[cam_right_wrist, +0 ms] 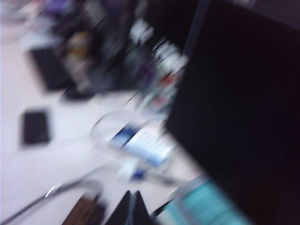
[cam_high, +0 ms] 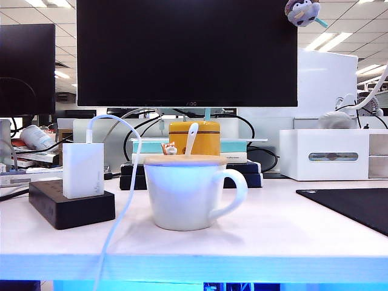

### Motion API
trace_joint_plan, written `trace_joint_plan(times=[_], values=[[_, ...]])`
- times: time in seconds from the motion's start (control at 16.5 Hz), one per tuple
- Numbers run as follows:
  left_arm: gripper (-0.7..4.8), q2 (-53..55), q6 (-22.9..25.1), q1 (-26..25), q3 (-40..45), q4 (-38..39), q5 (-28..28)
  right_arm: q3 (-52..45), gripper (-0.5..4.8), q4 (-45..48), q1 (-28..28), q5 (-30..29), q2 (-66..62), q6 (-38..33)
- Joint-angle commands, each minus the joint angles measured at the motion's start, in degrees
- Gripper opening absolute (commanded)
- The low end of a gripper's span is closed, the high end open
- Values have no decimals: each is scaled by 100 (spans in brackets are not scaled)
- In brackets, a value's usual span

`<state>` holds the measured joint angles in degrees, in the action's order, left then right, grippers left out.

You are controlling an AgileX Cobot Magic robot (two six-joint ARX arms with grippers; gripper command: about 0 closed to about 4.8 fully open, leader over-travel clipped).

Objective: Plug the white charger into the left socket.

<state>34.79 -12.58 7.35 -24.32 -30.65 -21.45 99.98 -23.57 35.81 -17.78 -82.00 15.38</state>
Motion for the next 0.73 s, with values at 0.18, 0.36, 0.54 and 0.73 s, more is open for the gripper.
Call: trace_joint_plan(times=[0.18,0.36,0.54,0.73], values=[[-5,-160,590,-4,-1565,2896,282,26,-5,-129,35,1108,1158,-33],[-5,-1016,990,-7,-2551,4979,1145,-122,-5,-1272,35,1528,1768,151],[-5,-2712,1075,-9,-2583,5945,1672,-1198,-5,-1161,37,1508,2465,-17],[-5,-3434,1108,-17,-2494,7626,2017,-3438,-5,492,42,1510,3644,-380]])
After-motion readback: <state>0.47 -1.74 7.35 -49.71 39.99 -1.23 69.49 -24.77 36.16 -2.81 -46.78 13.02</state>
